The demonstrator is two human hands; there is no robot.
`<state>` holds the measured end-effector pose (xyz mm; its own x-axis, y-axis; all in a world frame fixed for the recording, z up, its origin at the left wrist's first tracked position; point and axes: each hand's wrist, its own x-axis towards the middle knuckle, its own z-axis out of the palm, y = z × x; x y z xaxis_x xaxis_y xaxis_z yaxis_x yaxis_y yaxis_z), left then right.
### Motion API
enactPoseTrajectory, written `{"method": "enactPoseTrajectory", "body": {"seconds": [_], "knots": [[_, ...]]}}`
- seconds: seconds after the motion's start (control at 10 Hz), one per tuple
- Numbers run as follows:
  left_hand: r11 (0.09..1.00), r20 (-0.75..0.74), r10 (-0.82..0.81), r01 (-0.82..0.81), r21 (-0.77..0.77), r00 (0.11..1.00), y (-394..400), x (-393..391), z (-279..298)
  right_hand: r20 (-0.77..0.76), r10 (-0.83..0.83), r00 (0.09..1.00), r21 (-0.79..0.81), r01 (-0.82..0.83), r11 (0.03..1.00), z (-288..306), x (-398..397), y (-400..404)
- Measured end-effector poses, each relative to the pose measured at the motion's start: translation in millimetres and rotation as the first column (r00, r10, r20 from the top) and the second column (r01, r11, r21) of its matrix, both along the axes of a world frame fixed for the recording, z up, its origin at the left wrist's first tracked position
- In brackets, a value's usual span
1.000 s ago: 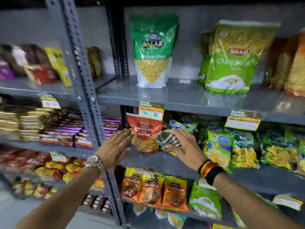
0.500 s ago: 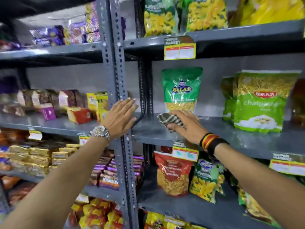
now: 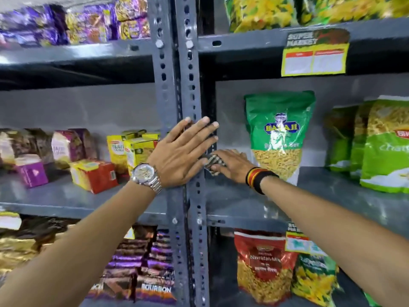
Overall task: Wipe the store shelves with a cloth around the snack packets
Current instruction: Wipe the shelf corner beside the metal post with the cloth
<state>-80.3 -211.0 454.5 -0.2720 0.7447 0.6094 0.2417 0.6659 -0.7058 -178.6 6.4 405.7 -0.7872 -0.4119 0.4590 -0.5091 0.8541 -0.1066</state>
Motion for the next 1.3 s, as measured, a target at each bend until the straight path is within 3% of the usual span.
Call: {"method": "enactPoseTrajectory", "body": {"seconds": [0.2,0.4,0.5,0.6,0.7,0.9,1.0,1.1,1.2,1.3], "knots": [[0.998,-0.060,-0.043,0.045,0.034,0.997,-7.6,-12.2,0.4,0.066,-0.098,0.993,0.075,0.093,0.993,-1.7,-72.8,-19.9],[0.997,-0.076,-0.066,0.069,0.037,0.995,-6.6,-15.6,-1.9,0.250,-0.304,0.919,0.178,0.265,0.948,-3.6,-116.2,-20.1],[0.997,-0.081,-0.057,0.060,0.038,0.995,-5.8,-17.9,-3.0,0.292,-0.312,0.904,0.236,0.248,0.939,-9.0,-128.7,-19.4],[0.998,-0.089,-0.051,0.054,0.036,0.995,-6.3,-19.9,-2.5,0.332,-0.290,0.898,0.288,0.196,0.937,-19.3,-132.2,-20.3],[0.998,-0.084,-0.044,0.047,0.036,0.996,-6.0,-20.5,-3.5,0.376,-0.246,0.893,0.239,0.163,0.957,-27.8,-126.5,-13.4],[0.999,-0.072,-0.039,0.042,0.032,0.997,-5.6,-18.2,-3.1,0.285,0.084,0.955,0.181,-0.140,0.974,-30.2,-68.6,-6.3],[0.998,-0.069,-0.052,0.054,0.033,0.996,-5.6,-18.0,-4.5,0.348,0.140,0.927,0.125,-0.194,0.973,-16.0,-50.8,1.0],[0.997,-0.068,-0.063,0.065,0.036,0.996,-5.9,-18.6,-4.6,0.303,0.042,0.952,0.042,-0.057,0.998,-4.8,-63.7,-1.1],[0.998,-0.073,-0.050,0.051,0.025,0.996,-6.0,-19.1,-4.2,0.316,-0.077,0.946,0.093,0.051,0.994,-16.1,-77.1,-8.2],[0.999,-0.078,-0.041,0.043,0.024,0.996,-5.6,-18.9,-2.1,0.316,-0.040,0.948,0.145,-0.006,0.989,-21.6,-67.8,-11.4]]}}
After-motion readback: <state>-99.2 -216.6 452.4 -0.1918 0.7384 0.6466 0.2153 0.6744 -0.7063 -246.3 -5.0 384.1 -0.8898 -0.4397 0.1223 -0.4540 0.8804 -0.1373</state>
